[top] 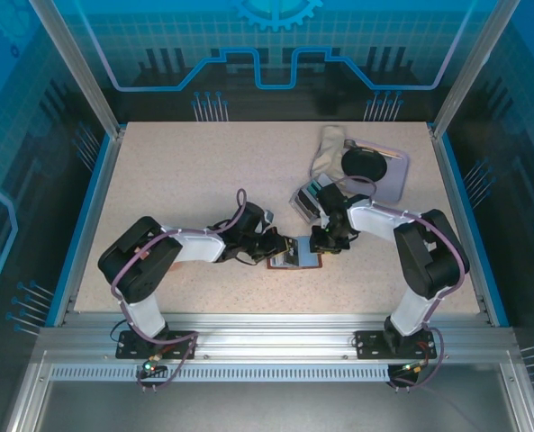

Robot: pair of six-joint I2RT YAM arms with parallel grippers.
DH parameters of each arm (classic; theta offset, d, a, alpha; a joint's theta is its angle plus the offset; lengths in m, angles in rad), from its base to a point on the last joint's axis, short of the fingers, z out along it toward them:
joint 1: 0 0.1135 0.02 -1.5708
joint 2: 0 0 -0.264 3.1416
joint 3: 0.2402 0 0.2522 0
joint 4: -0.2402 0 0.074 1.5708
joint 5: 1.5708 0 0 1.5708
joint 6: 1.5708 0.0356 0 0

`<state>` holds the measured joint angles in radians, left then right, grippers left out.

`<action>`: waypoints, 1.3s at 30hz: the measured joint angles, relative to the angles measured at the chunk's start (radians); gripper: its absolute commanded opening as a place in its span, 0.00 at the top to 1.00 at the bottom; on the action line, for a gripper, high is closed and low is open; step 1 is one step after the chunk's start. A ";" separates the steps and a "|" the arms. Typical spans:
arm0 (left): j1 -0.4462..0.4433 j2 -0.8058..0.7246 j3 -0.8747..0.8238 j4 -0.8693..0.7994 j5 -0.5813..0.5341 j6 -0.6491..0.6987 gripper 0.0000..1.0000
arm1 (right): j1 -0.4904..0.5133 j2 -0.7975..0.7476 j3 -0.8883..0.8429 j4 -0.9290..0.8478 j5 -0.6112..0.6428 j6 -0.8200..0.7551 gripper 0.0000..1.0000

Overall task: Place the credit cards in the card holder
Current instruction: Insert the credit card into the card slot.

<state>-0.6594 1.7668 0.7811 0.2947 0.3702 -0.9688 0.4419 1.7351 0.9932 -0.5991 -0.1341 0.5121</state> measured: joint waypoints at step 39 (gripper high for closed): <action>-0.054 0.072 0.087 -0.037 -0.064 -0.026 0.77 | -0.061 -0.013 -0.070 0.129 -0.143 0.083 0.76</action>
<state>-0.7136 1.8389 0.8677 0.2577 0.3061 -0.9943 0.3813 1.7222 0.9234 -0.4706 -0.2768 0.5953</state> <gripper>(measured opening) 0.223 0.240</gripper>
